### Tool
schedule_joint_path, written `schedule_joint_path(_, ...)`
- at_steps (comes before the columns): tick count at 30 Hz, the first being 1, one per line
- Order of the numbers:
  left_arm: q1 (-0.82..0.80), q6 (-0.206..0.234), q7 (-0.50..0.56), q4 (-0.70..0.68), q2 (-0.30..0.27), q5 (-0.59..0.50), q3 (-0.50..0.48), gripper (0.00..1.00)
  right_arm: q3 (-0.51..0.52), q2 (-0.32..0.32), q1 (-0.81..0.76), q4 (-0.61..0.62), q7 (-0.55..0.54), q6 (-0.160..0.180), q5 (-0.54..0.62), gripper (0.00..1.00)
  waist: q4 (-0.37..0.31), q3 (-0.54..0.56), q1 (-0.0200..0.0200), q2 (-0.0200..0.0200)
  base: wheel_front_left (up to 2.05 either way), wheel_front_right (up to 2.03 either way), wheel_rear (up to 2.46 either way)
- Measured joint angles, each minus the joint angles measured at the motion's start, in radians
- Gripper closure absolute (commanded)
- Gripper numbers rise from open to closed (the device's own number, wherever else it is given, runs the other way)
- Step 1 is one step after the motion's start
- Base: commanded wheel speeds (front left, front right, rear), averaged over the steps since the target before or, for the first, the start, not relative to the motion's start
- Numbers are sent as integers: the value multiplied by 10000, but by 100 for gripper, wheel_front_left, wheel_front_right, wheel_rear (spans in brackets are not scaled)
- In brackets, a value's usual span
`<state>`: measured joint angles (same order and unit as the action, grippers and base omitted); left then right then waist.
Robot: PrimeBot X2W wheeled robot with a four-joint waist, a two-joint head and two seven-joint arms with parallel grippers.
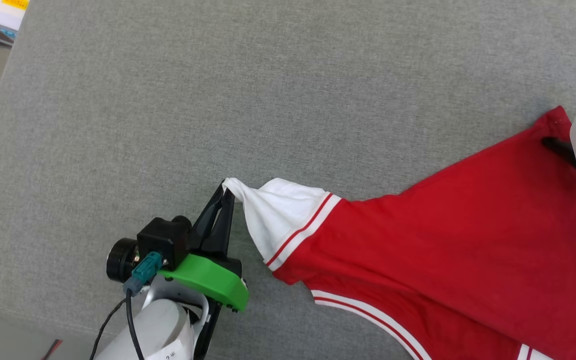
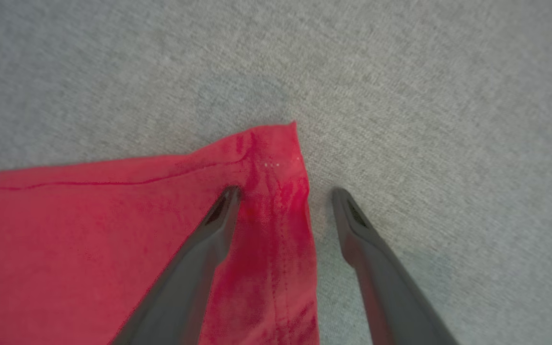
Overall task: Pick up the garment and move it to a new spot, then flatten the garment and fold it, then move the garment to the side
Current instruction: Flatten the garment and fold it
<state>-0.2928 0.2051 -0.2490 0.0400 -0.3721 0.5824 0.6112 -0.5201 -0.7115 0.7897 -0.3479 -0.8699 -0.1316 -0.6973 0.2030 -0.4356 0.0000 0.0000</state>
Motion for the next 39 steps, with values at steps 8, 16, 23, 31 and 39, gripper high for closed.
schedule_joint_path(8,-4,-222,-58,456,157,-27,-184,100,-1097,-483,138,-414,809,4,-621,100,112,-73,0,0,0,0,0)
schedule_joint_path(16,-8,-337,-58,623,-19,-249,-543,100,-1062,-226,175,-581,3912,2,-924,100,-218,561,1,0,0,0,0)
schedule_joint_path(23,-865,-370,-58,397,-259,-403,-1080,100,-512,-357,182,-140,6088,2,-947,100,-622,1341,1,0,0,0,0)
schedule_joint_path(31,-3256,-848,667,111,-817,-746,-1296,100,332,-278,267,512,6813,0,-581,100,-1334,1824,1,0,0,0,0)
schedule_joint_path(39,-7423,-1845,1808,690,-959,-1149,-1360,100,1452,151,2302,616,6581,2,270,100,-1716,1327,1,0,0,0,0)
